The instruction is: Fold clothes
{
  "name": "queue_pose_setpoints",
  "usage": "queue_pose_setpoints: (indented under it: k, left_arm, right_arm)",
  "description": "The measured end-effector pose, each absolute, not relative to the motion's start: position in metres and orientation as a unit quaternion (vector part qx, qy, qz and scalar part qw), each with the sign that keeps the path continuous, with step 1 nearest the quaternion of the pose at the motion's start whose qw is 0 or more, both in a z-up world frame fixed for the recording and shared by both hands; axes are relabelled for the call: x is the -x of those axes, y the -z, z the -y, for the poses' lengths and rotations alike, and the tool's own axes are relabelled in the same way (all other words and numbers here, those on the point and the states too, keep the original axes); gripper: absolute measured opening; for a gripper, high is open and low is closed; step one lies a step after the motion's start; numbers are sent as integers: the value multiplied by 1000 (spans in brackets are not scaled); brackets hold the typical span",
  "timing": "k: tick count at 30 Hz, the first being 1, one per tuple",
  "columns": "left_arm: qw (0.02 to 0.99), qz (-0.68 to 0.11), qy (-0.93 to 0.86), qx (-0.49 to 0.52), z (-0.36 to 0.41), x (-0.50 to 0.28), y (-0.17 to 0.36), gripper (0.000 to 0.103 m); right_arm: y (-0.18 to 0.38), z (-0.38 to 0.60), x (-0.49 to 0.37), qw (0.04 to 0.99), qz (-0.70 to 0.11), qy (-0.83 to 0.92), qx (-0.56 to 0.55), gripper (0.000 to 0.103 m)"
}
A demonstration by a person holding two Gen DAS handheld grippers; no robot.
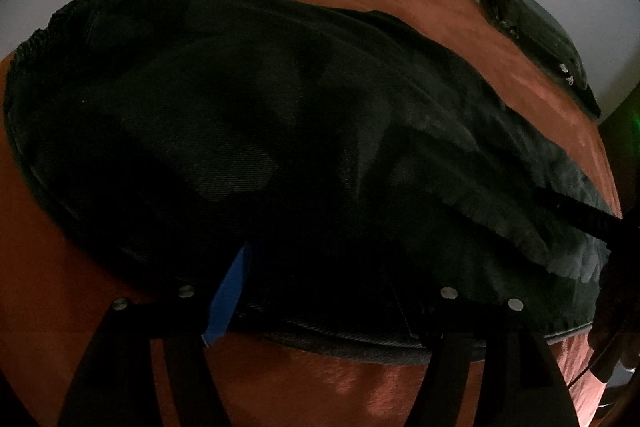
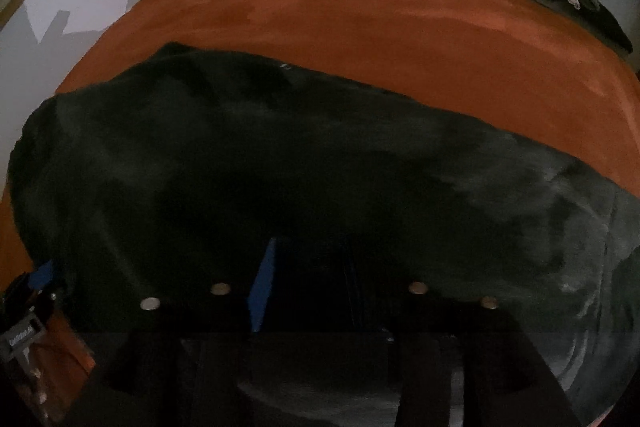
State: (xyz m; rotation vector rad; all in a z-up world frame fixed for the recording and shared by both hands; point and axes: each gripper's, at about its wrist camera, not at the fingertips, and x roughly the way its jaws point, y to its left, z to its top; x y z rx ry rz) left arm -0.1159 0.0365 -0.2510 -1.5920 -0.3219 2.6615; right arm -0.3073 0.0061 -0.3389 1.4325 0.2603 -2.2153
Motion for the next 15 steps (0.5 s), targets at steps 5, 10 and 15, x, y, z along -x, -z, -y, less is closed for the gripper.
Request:
queue_pose_setpoints:
  k: [5,10,15]
  left_arm:
    - [13,99,-854,511,-36,116,250,70]
    - [17,102,-855,509,-32,118,249,70]
    - [11,71,-862,502,-39,113,250,70]
  right_arm:
    - [340,9,301,245,-128,806,-524,55]
    - [342,17,304,243,-122,806,-526,55]
    - [349,26,300,239,-140,808,-519,57]
